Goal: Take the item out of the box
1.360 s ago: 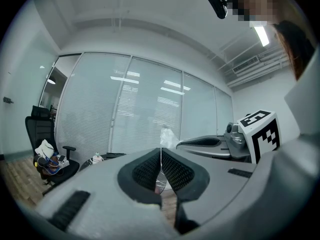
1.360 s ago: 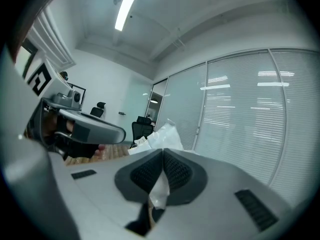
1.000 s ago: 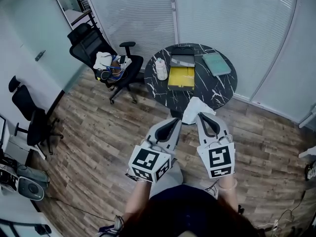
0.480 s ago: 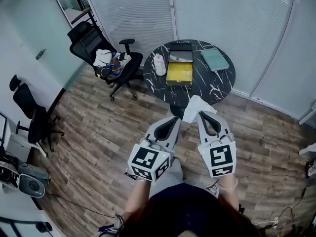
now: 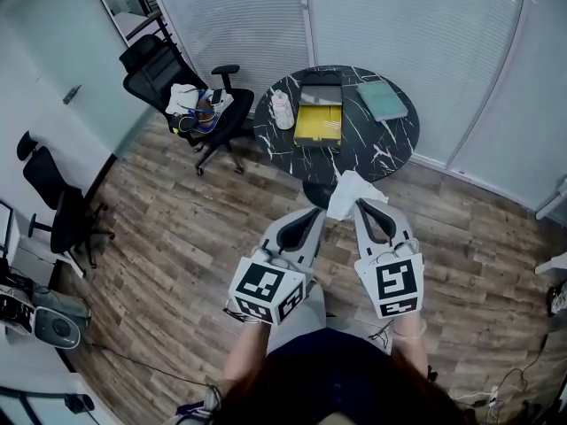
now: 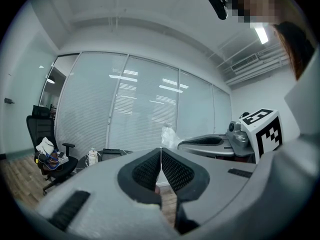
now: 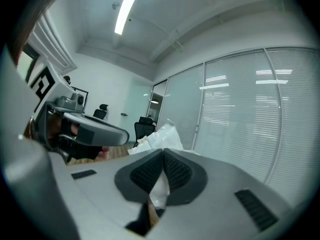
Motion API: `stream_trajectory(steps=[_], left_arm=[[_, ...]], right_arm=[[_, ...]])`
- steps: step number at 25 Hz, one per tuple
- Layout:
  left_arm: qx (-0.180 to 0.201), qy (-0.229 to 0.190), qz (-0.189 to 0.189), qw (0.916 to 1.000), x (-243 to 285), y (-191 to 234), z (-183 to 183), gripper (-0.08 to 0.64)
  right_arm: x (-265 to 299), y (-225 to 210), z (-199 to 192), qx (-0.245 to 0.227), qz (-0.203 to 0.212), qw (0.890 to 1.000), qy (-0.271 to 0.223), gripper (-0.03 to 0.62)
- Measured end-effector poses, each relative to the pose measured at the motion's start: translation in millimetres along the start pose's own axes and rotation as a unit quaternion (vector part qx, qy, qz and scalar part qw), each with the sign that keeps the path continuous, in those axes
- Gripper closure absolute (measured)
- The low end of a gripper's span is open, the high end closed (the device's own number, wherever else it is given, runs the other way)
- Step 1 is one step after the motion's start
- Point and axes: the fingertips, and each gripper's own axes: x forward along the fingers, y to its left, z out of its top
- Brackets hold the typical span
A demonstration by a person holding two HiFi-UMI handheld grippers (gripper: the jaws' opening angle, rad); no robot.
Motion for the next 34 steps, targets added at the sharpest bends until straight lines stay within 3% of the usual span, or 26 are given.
stream_trajectory(steps=[16, 34], left_arm=[[0.007, 0.015, 0.005, 0.9999, 10, -1, -3, 0.534], [0.0, 0.024, 0.007, 0.9997, 47, 44, 3, 0.534]], right_arm=[[5, -9, -9, 0.013, 0.004, 1.0, 0.004, 0.568], [60, -21, -3, 0.006, 0.017, 1.0, 0.003, 0.568]])
